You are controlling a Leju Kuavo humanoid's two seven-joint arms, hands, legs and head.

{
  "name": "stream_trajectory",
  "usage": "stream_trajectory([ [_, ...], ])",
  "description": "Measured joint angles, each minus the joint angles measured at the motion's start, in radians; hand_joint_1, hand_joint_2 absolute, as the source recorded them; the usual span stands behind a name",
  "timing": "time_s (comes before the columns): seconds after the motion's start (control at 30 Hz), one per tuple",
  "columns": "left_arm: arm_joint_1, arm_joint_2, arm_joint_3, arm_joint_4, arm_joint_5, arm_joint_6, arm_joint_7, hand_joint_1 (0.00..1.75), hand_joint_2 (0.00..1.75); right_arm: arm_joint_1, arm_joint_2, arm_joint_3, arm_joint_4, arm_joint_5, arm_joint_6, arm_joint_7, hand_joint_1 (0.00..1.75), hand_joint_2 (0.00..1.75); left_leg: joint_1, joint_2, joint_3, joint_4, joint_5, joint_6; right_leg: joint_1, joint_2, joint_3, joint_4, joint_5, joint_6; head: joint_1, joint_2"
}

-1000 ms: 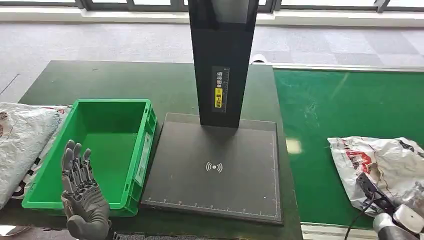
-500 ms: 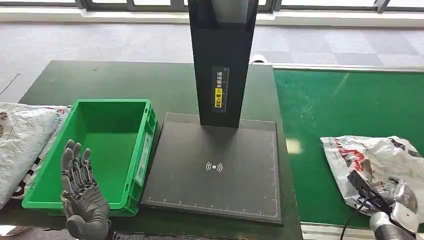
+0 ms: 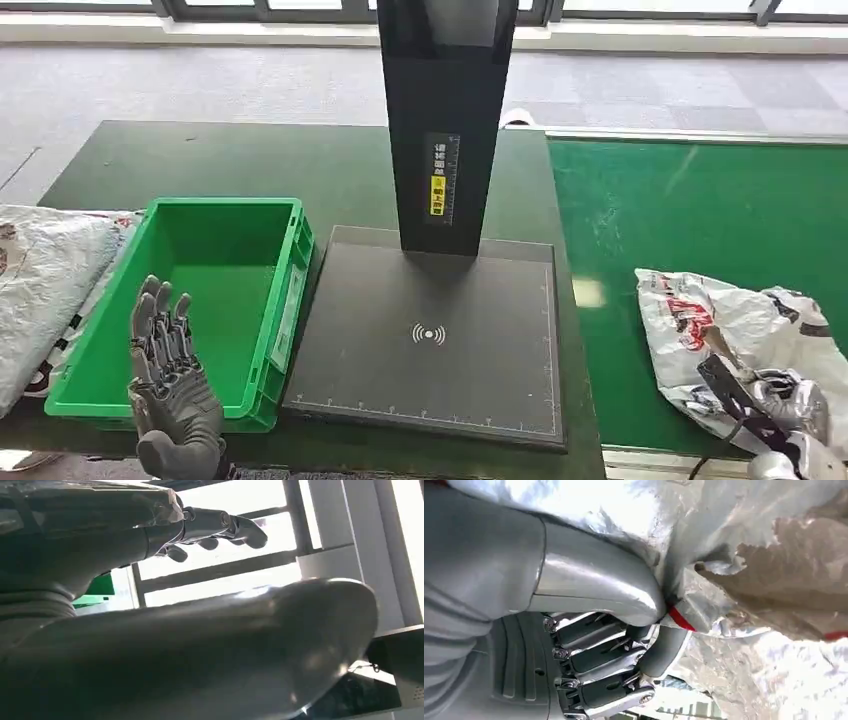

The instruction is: Moved the parcel from conveyor to table for the left to box.

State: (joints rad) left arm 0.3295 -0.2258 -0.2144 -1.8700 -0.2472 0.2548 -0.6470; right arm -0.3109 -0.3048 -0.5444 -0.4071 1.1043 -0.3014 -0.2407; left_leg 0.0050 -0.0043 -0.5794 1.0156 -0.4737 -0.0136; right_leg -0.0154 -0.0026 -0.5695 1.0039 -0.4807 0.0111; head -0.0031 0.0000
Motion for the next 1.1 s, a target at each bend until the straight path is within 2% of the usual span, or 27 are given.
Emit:
stream_trajectory([
  [0.17,-0.004,0.0,0.0,0.015,0.022,-0.009,-0.006,0.0,0.0,0.047,-0.006,-0.013,-0.037,-0.078,0.007,-0.054,1.75,1.75,0.0,0.0,0.0,0.0,0.0,0.0,0.0,0.0,0.0,0.0,0.0,0.0,0.0,0.0],
  [0.27,-0.008,0.001,0.0,0.025,0.026,-0.006,-0.007,0.0,0.0,0.076,-0.006,-0.031,-0.067,-0.153,-0.021,-0.12,1.75,1.75,0.0,0.0,0.0,0.0,-0.001,0.0,0.0,0.0,0.0,0.0,0.0,0.0,0.0,0.0],
  [0.43,-0.018,0.002,0.0,0.034,0.041,0.019,-0.007,0.0,0.0,0.102,0.012,-0.092,-0.185,-0.465,-0.036,-0.379,1.75,1.75,0.0,0.0,0.0,0.0,-0.001,0.0,0.0,0.0,0.0,0.0,0.0,0.0,0.0,0.0],
  [0.5,-0.019,0.002,0.0,0.035,0.053,0.021,-0.007,0.0,0.0,0.155,0.058,-0.095,-0.349,-0.633,-0.009,-0.447,1.75,1.75,0.0,-0.001,0.0,0.0,-0.001,0.0,0.0,-0.002,0.001,0.0,0.0,0.0,0.0,0.0],
  [0.6,-0.022,0.002,0.0,0.036,0.062,0.005,-0.008,0.0,0.0,0.233,0.127,-0.08,-0.556,-0.715,0.019,-0.451,1.75,1.75,0.0,-0.001,0.0,0.0,-0.001,0.0,0.001,-0.003,0.001,0.0,-0.001,-0.001,0.0,0.0],
  [0.8,-0.036,0.002,0.001,0.038,0.092,-0.039,-0.009,0.0,0.0,0.372,0.237,0.038,-0.919,-0.755,0.03,-0.464,1.75,1.75,0.001,-0.001,0.0,-0.001,-0.001,0.0,0.001,-0.002,0.001,0.001,-0.002,-0.001,0.0,0.0],
  [1.1,-0.053,0.001,0.009,0.044,0.101,-0.075,-0.009,0.0,0.0,0.457,0.29,0.21,-1.139,-0.761,0.026,-0.464,1.75,1.75,0.0,-0.001,0.001,0.0,-0.001,0.0,0.0,-0.002,0.002,0.0,-0.002,-0.001,0.0,0.0],
])
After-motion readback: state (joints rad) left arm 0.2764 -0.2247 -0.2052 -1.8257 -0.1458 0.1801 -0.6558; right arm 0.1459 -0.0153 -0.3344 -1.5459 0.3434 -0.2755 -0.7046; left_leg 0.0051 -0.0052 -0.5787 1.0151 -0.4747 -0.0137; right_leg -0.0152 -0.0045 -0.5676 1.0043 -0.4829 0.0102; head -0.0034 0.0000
